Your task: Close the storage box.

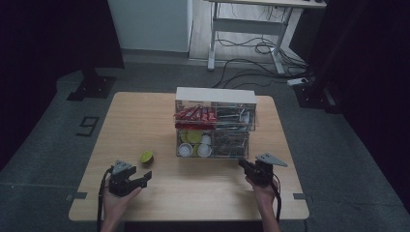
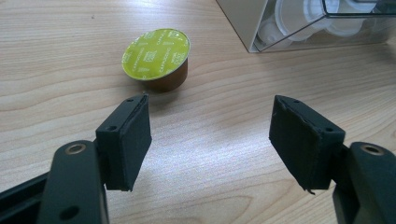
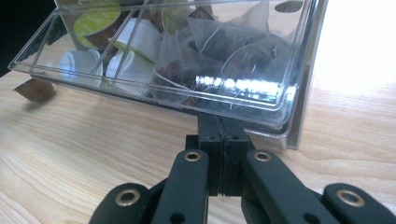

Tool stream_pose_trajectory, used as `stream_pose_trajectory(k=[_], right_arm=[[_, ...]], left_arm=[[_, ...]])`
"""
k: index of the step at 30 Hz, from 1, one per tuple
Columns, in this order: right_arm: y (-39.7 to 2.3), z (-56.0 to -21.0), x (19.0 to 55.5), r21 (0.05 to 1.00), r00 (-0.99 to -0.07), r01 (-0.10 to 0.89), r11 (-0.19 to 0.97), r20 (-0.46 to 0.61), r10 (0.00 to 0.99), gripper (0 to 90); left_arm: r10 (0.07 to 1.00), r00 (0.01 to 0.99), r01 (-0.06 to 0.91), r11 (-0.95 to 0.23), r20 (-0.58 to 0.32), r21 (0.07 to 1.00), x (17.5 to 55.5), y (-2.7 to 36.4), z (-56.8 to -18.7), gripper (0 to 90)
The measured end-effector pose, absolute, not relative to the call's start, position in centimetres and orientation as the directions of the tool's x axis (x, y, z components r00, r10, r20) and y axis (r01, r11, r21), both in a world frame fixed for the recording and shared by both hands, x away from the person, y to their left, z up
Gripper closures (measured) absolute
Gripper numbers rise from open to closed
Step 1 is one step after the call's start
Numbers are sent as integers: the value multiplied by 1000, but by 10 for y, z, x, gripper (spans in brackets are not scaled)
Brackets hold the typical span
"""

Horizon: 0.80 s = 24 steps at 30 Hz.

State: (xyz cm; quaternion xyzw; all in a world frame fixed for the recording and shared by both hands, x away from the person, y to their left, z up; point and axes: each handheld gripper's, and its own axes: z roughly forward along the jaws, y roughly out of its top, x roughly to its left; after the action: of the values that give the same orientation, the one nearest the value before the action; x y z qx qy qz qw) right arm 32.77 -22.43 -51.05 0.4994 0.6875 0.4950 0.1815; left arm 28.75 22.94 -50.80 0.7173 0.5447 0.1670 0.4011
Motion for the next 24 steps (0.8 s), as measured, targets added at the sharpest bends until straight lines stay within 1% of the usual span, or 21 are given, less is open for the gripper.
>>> stream_pose_trajectory(k=[8, 13, 18, 22, 24], right_arm=[[-223, -514, 329, 855, -440, 519, 17, 249, 863, 889], [-222, -515, 329, 839, -451, 544, 28, 264, 853, 880], [-220, -515, 328, 839, -457, 543, 30, 265, 849, 878], [-222, -509, 327, 854, -467, 520, 23, 261, 845, 843], [-226, -507, 326, 862, -470, 506, 15, 261, 843, 795]], left_arm=[[914, 353, 654, -89, -199, 751, 288, 228, -511, 297], [914, 354, 657, -92, -199, 748, 288, 228, -511, 297], [914, 354, 654, -91, -198, 751, 287, 228, -510, 298], [913, 357, 655, -95, -196, 750, 287, 227, -511, 297], [912, 360, 655, -99, -194, 749, 287, 226, -511, 297]])
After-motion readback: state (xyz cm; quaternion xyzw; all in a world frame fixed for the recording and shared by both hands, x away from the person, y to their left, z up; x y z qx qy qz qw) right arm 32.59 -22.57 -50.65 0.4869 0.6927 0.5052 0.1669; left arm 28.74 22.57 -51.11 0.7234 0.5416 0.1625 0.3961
